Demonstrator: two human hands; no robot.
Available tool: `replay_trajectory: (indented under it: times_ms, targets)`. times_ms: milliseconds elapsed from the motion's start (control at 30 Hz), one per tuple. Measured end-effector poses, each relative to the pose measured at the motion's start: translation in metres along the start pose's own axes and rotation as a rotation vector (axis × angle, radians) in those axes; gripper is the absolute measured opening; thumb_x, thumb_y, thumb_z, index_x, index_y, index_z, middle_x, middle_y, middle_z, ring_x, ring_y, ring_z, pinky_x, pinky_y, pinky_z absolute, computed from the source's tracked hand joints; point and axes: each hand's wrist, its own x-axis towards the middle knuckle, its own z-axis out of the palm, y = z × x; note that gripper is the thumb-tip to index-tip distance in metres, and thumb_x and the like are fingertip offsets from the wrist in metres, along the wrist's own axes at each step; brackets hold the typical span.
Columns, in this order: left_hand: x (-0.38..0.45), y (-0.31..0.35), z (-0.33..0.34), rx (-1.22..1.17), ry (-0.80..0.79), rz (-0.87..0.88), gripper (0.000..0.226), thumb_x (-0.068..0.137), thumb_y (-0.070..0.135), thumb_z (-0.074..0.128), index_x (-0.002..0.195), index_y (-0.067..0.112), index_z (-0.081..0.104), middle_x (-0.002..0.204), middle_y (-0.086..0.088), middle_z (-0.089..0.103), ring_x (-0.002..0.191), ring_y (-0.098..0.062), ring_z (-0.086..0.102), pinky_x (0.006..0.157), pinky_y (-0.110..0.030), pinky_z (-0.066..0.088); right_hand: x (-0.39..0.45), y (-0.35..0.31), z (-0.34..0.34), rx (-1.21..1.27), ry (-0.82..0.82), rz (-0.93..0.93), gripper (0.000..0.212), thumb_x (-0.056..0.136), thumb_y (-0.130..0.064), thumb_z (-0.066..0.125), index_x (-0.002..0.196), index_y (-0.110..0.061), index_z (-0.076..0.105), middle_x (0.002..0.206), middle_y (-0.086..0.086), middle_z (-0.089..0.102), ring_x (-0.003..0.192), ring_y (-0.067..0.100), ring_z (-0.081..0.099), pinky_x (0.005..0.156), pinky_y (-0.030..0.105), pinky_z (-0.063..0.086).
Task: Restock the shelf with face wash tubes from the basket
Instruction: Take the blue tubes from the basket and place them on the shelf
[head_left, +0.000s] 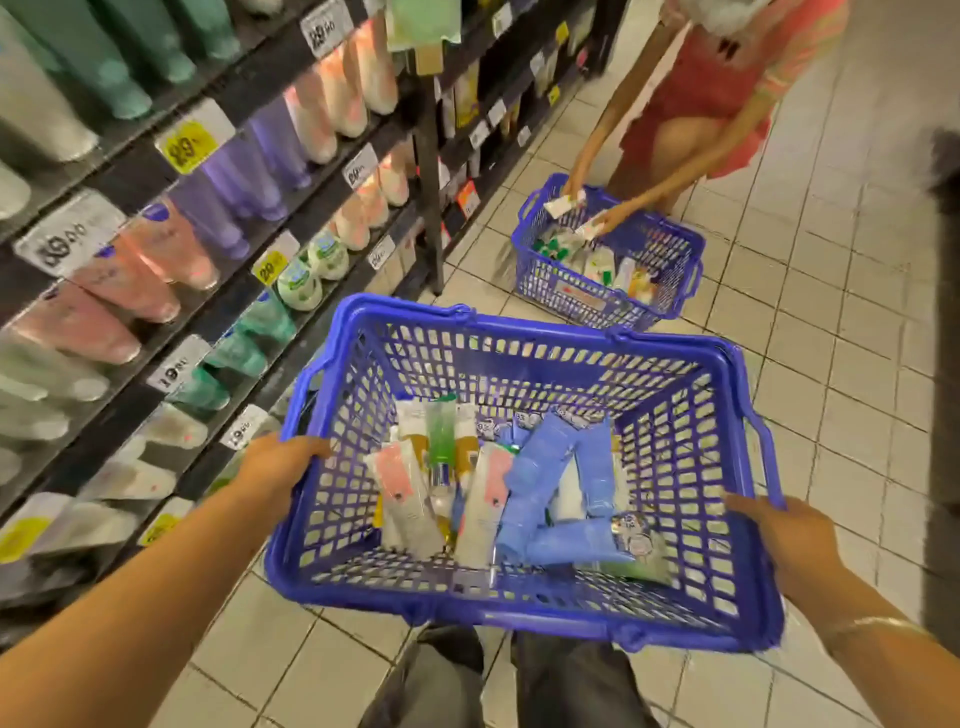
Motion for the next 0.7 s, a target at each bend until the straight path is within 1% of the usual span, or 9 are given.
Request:
replay_trajectory:
  times_ms: [100, 167, 233, 300, 367, 433, 533, 633, 700]
  targets:
    - [0.019, 0.018, 0.039, -0.005, 0.047, -0.008, 0.017, 0.072, -0.002, 0.067, 0.065, 0.003, 0.052, 0.050, -0.012, 0.053, 0.030, -0.017, 0.049, 0.029, -0.018, 0.039, 0.052, -0.021, 0.019, -0.024, -0.042, 0.002, 0.023, 0.069, -0.021, 0.077, 0.072, -0.014, 0.056, 0.088, 0.019, 0.066, 0.076, 0.039, 0.064, 0.077, 0.047, 0.053]
    - [0.035, 0.023, 0.067, -0.020, 0.094, -0.014, 0.017, 0.072, -0.003, 0.068, 0.067, 0.003, 0.052, 0.045, -0.011, 0.054, 0.017, -0.006, 0.039, 0.021, -0.013, 0.030, 0.087, -0.028, 0.033, -0.027, -0.085, 0.008, 0.021, 0.071, -0.021, 0.076, 0.075, -0.013, 0.058, 0.091, 0.018, 0.066, 0.078, 0.039, 0.063, 0.077, 0.046, 0.052]
    - [0.049, 0.021, 0.094, -0.030, 0.128, -0.032, 0.025, 0.072, -0.003, 0.068, 0.060, 0.004, 0.047, 0.029, -0.002, 0.050, 0.015, -0.004, 0.038, 0.018, -0.012, 0.023, 0.122, -0.030, 0.046, -0.034, -0.120, 0.017, 0.018, 0.073, -0.019, 0.074, 0.079, -0.010, 0.059, 0.095, 0.018, 0.065, 0.080, 0.038, 0.062, 0.080, 0.048, 0.051]
    - [0.066, 0.012, 0.120, -0.048, 0.115, -0.081, 0.028, 0.073, -0.006, 0.065, 0.058, 0.007, 0.045, 0.021, 0.004, 0.044, 0.017, -0.005, 0.042, 0.019, -0.013, 0.028, 0.157, -0.030, 0.057, -0.032, -0.139, 0.038, 0.022, 0.075, -0.015, 0.073, 0.087, -0.004, 0.059, 0.099, 0.020, 0.064, 0.083, 0.037, 0.060, 0.086, 0.052, 0.050]
    - [0.087, 0.001, 0.143, -0.056, 0.110, -0.123, 0.024, 0.071, -0.006, 0.068, 0.062, 0.008, 0.051, 0.029, 0.003, 0.053, 0.032, -0.016, 0.053, 0.032, -0.020, 0.044, 0.188, -0.027, 0.068, -0.032, -0.141, 0.058, 0.023, 0.075, -0.014, 0.072, 0.090, -0.005, 0.057, 0.100, 0.020, 0.063, 0.083, 0.036, 0.059, 0.086, 0.051, 0.050]
    - [0.114, -0.011, 0.165, -0.036, 0.116, -0.157, 0.022, 0.068, -0.005, 0.070, 0.064, 0.008, 0.053, 0.046, -0.006, 0.060, 0.044, -0.023, 0.053, 0.044, -0.027, 0.048, 0.217, -0.023, 0.083, -0.023, -0.142, 0.073, 0.017, 0.075, -0.014, 0.072, 0.081, -0.009, 0.057, 0.098, 0.017, 0.063, 0.080, 0.036, 0.059, 0.080, 0.047, 0.050]
    - [0.159, -0.032, 0.196, -0.037, 0.080, -0.229, 0.019, 0.069, -0.002, 0.070, 0.065, 0.006, 0.053, 0.041, -0.006, 0.059, 0.033, -0.017, 0.054, 0.039, -0.023, 0.051, 0.263, -0.012, 0.107, -0.019, -0.142, 0.074, 0.015, 0.075, -0.014, 0.072, 0.076, -0.014, 0.057, 0.095, 0.016, 0.063, 0.070, 0.029, 0.061, 0.073, 0.043, 0.052]
    - [0.197, -0.051, 0.222, -0.069, 0.055, -0.255, 0.015, 0.067, -0.002, 0.071, 0.078, 0.003, 0.061, 0.071, -0.020, 0.061, 0.059, -0.029, 0.056, 0.079, -0.051, 0.053, 0.303, 0.002, 0.132, -0.024, -0.128, 0.067, 0.017, 0.074, -0.014, 0.073, 0.076, -0.014, 0.057, 0.097, 0.018, 0.064, 0.071, 0.030, 0.061, 0.076, 0.045, 0.053]
    - [0.219, -0.061, 0.236, -0.060, 0.065, -0.245, 0.015, 0.067, -0.003, 0.071, 0.077, 0.002, 0.061, 0.065, -0.018, 0.061, 0.065, -0.030, 0.055, 0.085, -0.056, 0.049, 0.325, 0.012, 0.149, -0.038, -0.105, 0.066, 0.019, 0.073, -0.015, 0.075, 0.076, -0.014, 0.056, 0.096, 0.018, 0.065, 0.073, 0.031, 0.062, 0.080, 0.048, 0.052]
